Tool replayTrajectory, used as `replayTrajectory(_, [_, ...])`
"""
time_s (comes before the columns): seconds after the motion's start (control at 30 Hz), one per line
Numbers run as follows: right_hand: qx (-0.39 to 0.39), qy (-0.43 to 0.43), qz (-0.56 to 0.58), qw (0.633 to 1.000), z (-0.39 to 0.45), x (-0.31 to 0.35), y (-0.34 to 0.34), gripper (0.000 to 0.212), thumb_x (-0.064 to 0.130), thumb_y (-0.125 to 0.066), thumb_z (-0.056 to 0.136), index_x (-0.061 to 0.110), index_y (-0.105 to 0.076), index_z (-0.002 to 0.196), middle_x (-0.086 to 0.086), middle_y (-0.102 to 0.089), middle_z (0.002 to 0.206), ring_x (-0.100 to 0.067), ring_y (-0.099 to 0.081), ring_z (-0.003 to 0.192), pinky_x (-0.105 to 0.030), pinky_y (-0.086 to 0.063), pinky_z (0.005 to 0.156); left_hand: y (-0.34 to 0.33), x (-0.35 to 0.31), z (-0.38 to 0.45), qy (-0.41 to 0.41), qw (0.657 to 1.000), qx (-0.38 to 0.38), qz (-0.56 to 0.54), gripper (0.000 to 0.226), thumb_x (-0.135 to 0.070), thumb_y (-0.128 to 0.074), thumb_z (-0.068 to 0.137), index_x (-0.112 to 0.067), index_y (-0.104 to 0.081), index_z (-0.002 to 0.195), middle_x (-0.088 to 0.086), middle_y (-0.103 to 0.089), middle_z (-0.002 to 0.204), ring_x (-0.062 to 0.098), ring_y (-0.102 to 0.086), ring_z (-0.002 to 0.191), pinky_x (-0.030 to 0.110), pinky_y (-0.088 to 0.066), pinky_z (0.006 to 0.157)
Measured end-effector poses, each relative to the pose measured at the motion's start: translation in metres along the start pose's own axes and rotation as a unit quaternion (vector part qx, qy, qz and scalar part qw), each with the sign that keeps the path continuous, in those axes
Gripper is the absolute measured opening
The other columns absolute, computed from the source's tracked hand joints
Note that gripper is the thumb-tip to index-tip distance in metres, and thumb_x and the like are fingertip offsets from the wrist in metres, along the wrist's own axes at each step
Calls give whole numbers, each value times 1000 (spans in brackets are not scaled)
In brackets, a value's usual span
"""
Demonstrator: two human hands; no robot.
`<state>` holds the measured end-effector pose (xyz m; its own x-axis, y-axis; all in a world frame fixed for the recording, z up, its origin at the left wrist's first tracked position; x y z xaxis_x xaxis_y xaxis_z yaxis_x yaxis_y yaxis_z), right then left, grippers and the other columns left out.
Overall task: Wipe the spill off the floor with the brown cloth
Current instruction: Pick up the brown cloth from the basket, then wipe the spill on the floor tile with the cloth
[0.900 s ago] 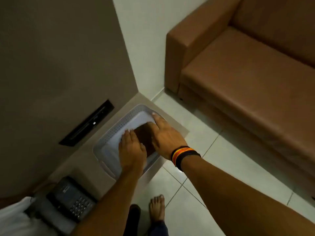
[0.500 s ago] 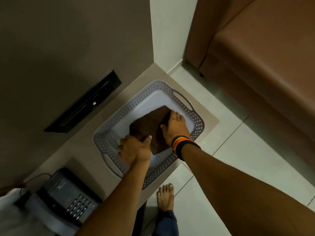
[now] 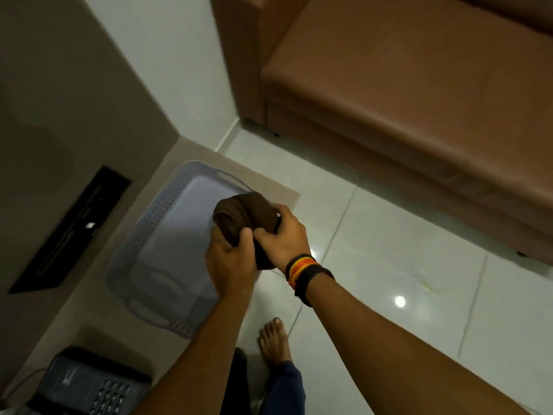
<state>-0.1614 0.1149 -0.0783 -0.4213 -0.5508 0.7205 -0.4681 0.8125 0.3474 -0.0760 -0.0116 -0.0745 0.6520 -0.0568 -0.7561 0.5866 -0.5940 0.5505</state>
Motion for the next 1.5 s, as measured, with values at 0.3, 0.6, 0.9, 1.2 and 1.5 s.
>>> replayTrajectory(0.3, [-180,-114,54,976,-108,-199,212,57,10,-60,87,29,-54,141,-6,-68,133,-31,-65,120,-47,-55,105,-173,6,-216,-6,973,217,79,50,-30,-70,85,-16,-51,130,5,-68,96,31,-68,90,41,-59,77])
replayTrajectory(0.6, [-249,-246,57,935,-175,-464,301,59,-1,-57,92,20,-51,148,-13,-65,139,-36,-62,127,-51,-51,112,-321,167,-399,64,903,407,126,37,-28,-70,93,-9,-65,125,10,-72,116,29,-70,107,30,-54,81])
replayTrajectory(0.9, [-248,-235,37,939,-61,-638,298,83,16,-65,98,20,-17,166,-15,-18,172,-34,-22,158,-45,-26,128,-477,284,-331,-24,803,527,276,85,-53,-71,87,-18,-36,157,11,-52,155,32,-52,141,39,-45,111])
replayTrajectory(1.2, [-312,-299,-80,898,78,-750,258,92,68,-37,99,20,3,166,-21,13,173,-45,10,160,-70,-7,125,-565,315,-143,-313,630,447,552,179,-74,-88,44,-9,35,156,22,43,162,39,40,151,62,22,121])
replayTrajectory(1.5, [-282,-65,-331,898,166,-672,185,76,62,-32,102,24,-17,166,-20,-12,174,-42,-8,161,-66,-10,127,-584,321,-122,-279,565,518,579,192,-83,-84,27,-13,50,145,22,59,149,45,55,137,73,28,109])
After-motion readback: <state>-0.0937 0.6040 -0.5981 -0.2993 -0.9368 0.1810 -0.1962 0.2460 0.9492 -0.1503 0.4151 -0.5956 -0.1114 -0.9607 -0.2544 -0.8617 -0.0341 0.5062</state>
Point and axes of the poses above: each hand's wrist, its own z-axis towards the middle knuckle, its own y-axis out of the back of the hand, x = y × z, the point moved 8 cm from there along z, towards the middle knuckle
